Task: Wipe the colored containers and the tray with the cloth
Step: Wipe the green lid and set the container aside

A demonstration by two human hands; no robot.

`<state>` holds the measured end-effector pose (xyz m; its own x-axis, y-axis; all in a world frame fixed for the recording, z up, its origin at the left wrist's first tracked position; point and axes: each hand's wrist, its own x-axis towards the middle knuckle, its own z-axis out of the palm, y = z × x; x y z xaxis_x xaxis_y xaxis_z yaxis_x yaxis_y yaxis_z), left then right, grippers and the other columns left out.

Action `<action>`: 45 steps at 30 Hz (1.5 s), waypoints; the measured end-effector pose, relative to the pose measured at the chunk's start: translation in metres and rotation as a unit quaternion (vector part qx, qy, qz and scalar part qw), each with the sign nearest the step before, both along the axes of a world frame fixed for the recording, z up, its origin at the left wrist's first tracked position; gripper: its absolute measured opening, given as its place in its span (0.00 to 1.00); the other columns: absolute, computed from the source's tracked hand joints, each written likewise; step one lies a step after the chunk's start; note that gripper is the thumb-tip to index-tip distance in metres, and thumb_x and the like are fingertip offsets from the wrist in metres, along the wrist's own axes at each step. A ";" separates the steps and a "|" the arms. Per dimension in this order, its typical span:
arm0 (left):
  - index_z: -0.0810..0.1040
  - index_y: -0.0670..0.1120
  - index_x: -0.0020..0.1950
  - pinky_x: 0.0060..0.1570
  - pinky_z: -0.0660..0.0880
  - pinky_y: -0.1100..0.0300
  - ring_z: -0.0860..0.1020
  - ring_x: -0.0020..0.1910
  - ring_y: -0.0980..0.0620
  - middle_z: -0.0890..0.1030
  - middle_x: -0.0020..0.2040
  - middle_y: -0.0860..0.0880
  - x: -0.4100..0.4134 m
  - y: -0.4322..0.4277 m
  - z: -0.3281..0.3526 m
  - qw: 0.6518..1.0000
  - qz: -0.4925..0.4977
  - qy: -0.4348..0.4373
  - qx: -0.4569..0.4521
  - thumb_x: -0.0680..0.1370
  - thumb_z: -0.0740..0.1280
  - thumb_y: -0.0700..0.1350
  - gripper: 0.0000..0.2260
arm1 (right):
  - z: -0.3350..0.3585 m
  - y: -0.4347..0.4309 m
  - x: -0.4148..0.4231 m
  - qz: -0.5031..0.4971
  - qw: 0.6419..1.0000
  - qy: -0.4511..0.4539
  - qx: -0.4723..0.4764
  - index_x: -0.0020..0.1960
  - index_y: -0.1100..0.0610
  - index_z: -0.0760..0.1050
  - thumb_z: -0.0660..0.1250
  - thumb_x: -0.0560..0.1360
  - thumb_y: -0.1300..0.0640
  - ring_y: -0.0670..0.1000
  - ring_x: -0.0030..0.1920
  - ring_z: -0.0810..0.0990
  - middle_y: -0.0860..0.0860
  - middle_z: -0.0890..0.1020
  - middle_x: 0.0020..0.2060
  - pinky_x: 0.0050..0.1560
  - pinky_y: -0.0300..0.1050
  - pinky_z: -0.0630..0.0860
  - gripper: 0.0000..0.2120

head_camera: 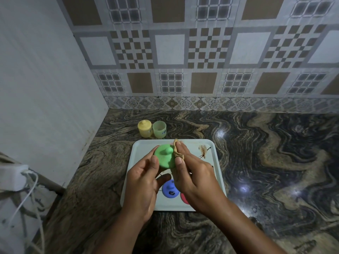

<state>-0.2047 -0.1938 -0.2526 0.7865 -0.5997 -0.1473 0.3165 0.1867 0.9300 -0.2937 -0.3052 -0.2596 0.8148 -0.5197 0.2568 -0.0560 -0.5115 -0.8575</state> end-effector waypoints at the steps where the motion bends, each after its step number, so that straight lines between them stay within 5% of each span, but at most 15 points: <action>1: 0.77 0.43 0.67 0.54 0.78 0.50 0.81 0.61 0.47 0.83 0.61 0.44 -0.002 -0.001 0.002 1.000 -0.012 -0.013 -0.004 0.79 0.62 0.45 0.17 | 0.001 0.000 0.001 0.000 1.000 0.002 0.003 0.76 0.54 0.68 0.54 0.82 0.45 0.45 0.74 0.69 0.44 0.69 0.73 0.72 0.46 0.68 0.25; 5: 0.69 0.45 0.74 0.59 0.78 0.46 0.81 0.62 0.45 0.82 0.61 0.42 -0.003 -0.004 0.001 0.999 -0.009 -0.042 -0.005 0.80 0.63 0.37 0.21 | 0.003 0.004 -0.002 0.012 1.000 -0.003 0.003 0.77 0.52 0.65 0.53 0.81 0.42 0.46 0.67 0.76 0.46 0.71 0.74 0.69 0.41 0.72 0.27; 10: 0.75 0.48 0.69 0.38 0.79 0.62 0.85 0.52 0.51 0.85 0.56 0.45 0.006 0.002 0.000 1.000 -0.003 0.002 -0.010 0.78 0.63 0.42 0.19 | 0.006 0.005 -0.003 0.010 1.000 -0.010 -0.011 0.76 0.57 0.68 0.55 0.83 0.46 0.45 0.75 0.68 0.43 0.67 0.72 0.72 0.45 0.69 0.25; 15: 0.66 0.48 0.76 0.56 0.79 0.49 0.80 0.62 0.49 0.83 0.62 0.46 0.001 0.000 0.002 0.999 -0.045 -0.029 -0.003 0.76 0.65 0.41 0.27 | 0.009 0.001 -0.001 0.002 1.000 0.007 0.011 0.76 0.53 0.68 0.52 0.81 0.42 0.43 0.62 0.77 0.49 0.74 0.72 0.66 0.41 0.71 0.28; 17: 0.66 0.50 0.76 0.58 0.77 0.45 0.82 0.60 0.47 0.84 0.59 0.44 0.001 -0.002 0.003 1.000 -0.017 -0.017 -0.007 0.76 0.66 0.41 0.28 | 0.009 0.004 -0.002 0.008 1.000 -0.003 -0.005 0.77 0.53 0.66 0.53 0.81 0.43 0.43 0.67 0.75 0.47 0.70 0.74 0.70 0.42 0.71 0.28; 19: 0.70 0.50 0.72 0.50 0.80 0.48 0.83 0.57 0.46 0.85 0.56 0.43 0.004 -0.002 0.002 1.000 0.017 -0.002 -0.007 0.78 0.65 0.41 0.22 | 0.010 0.008 -0.004 0.015 1.000 -0.011 -0.016 0.77 0.55 0.65 0.53 0.81 0.43 0.41 0.75 0.66 0.45 0.67 0.74 0.73 0.46 0.69 0.27; 23: 0.76 0.47 0.67 0.38 0.80 0.59 0.84 0.51 0.51 0.85 0.54 0.44 0.008 0.003 0.004 1.000 -0.006 0.000 -0.005 0.78 0.64 0.41 0.17 | 0.010 0.005 -0.004 0.003 1.000 -0.020 -0.016 0.76 0.57 0.68 0.55 0.83 0.46 0.42 0.76 0.65 0.48 0.69 0.74 0.73 0.47 0.68 0.25; 25: 0.75 0.46 0.69 0.41 0.81 0.56 0.83 0.56 0.50 0.85 0.57 0.45 0.005 0.004 0.006 1.000 -0.027 -0.006 -0.004 0.77 0.64 0.42 0.19 | 0.011 0.001 -0.001 -0.008 1.000 -0.017 -0.007 0.75 0.57 0.69 0.56 0.83 0.49 0.39 0.76 0.63 0.44 0.68 0.72 0.74 0.44 0.66 0.24; 29: 0.69 0.47 0.73 0.56 0.79 0.43 0.81 0.62 0.48 0.84 0.60 0.46 0.002 0.000 0.008 0.999 -0.030 -0.034 0.001 0.76 0.65 0.41 0.25 | 0.012 0.001 0.000 -0.002 1.000 -0.013 0.009 0.75 0.55 0.70 0.55 0.83 0.45 0.43 0.68 0.75 0.42 0.68 0.73 0.71 0.43 0.70 0.25; 33: 0.74 0.47 0.67 0.44 0.81 0.53 0.84 0.54 0.47 0.85 0.54 0.43 0.006 -0.001 0.007 1.000 0.021 -0.008 -0.007 0.78 0.65 0.39 0.17 | 0.012 0.007 -0.003 0.017 0.999 -0.025 -0.021 0.77 0.57 0.66 0.53 0.82 0.45 0.38 0.76 0.60 0.48 0.68 0.75 0.76 0.42 0.62 0.27; 37: 0.78 0.47 0.65 0.35 0.78 0.61 0.84 0.48 0.53 0.86 0.52 0.46 0.008 0.005 0.006 1.000 -0.002 -0.009 0.000 0.78 0.64 0.42 0.16 | 0.013 0.003 0.000 0.006 0.999 -0.026 -0.025 0.76 0.58 0.66 0.55 0.83 0.48 0.42 0.77 0.63 0.47 0.67 0.74 0.75 0.45 0.65 0.25; 39: 0.76 0.46 0.67 0.41 0.80 0.56 0.83 0.54 0.50 0.84 0.58 0.46 0.005 0.007 0.008 0.999 -0.030 -0.016 -0.003 0.77 0.64 0.44 0.19 | 0.015 -0.002 0.001 0.001 1.000 -0.008 -0.006 0.75 0.57 0.68 0.56 0.83 0.49 0.46 0.75 0.67 0.45 0.69 0.72 0.73 0.45 0.67 0.24; 42: 0.70 0.43 0.73 0.58 0.78 0.44 0.80 0.63 0.47 0.81 0.64 0.46 0.001 0.004 0.011 0.997 -0.059 -0.055 -0.003 0.77 0.64 0.39 0.23 | 0.016 -0.003 0.000 0.005 0.999 0.010 0.037 0.76 0.53 0.68 0.55 0.82 0.47 0.58 0.67 0.76 0.56 0.81 0.64 0.68 0.51 0.73 0.24; 45: 0.69 0.46 0.73 0.54 0.80 0.46 0.82 0.59 0.47 0.84 0.59 0.45 0.000 -0.001 0.011 0.999 -0.017 -0.035 -0.006 0.76 0.65 0.39 0.24 | 0.015 0.001 -0.003 0.011 1.000 -0.005 0.027 0.76 0.53 0.67 0.56 0.82 0.48 0.52 0.71 0.74 0.48 0.75 0.71 0.70 0.57 0.71 0.24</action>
<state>-0.2045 -0.1943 -0.2414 0.7736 -0.6280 -0.0844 0.2567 0.1889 0.9479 -0.2964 -0.3046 -0.2442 0.8232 -0.5158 0.2373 -0.0361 -0.4647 -0.8848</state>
